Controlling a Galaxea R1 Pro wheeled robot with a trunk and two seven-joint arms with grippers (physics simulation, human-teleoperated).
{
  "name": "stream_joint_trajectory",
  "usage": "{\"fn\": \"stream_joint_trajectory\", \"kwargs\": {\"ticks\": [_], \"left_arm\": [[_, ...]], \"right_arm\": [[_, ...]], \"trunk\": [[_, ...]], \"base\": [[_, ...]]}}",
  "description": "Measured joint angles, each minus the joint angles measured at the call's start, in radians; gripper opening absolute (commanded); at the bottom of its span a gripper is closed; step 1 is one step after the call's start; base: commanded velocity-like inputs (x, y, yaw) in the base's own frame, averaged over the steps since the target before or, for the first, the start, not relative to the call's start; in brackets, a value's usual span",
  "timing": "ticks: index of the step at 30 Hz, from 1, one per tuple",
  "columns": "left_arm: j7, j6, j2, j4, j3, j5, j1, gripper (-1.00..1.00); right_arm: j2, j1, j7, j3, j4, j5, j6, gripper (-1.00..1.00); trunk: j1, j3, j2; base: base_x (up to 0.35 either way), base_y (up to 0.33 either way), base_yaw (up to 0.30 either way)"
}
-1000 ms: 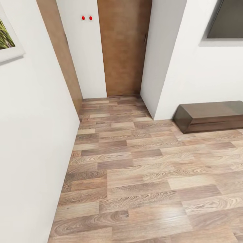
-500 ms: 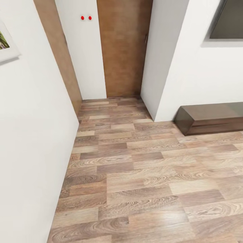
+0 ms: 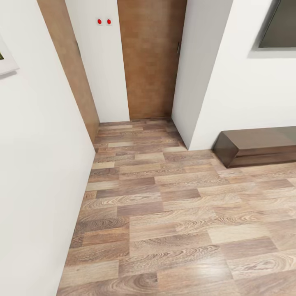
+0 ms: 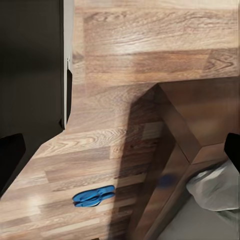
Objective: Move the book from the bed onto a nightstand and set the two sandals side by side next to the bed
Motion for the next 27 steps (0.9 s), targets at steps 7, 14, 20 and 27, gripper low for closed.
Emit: {"fn": "stream_joint_trajectory", "kwargs": {"ticks": [7,14,20,27], "left_arm": [[0.000,0.000,0.000,0.000,0.000,0.000,0.000,1.00],[0.000,0.000,0.000,0.000,0.000,0.000,0.000,1.00],[0.000,0.000,0.000,0.000,0.000,0.000,0.000,1.00],[0.000,0.000,0.000,0.000,0.000,0.000,0.000,1.00]], "right_arm": [[0.000,0.000,0.000,0.000,0.000,0.000,0.000,1.00],[0.000,0.000,0.000,0.000,0.000,0.000,0.000,1.00],[0.000,0.000,0.000,0.000,0.000,0.000,0.000,1.00],[0.000,0.000,0.000,0.000,0.000,0.000,0.000,1.00]], "trunk": [[0.000,0.000,0.000],[0.000,0.000,0.000],[0.000,0.000,0.000],[0.000,0.000,0.000]], "base": [[0.137,0.000,0.000],[0.142,0.000,0.000],[0.144,0.000,0.000],[0.145,0.000,0.000]]}}
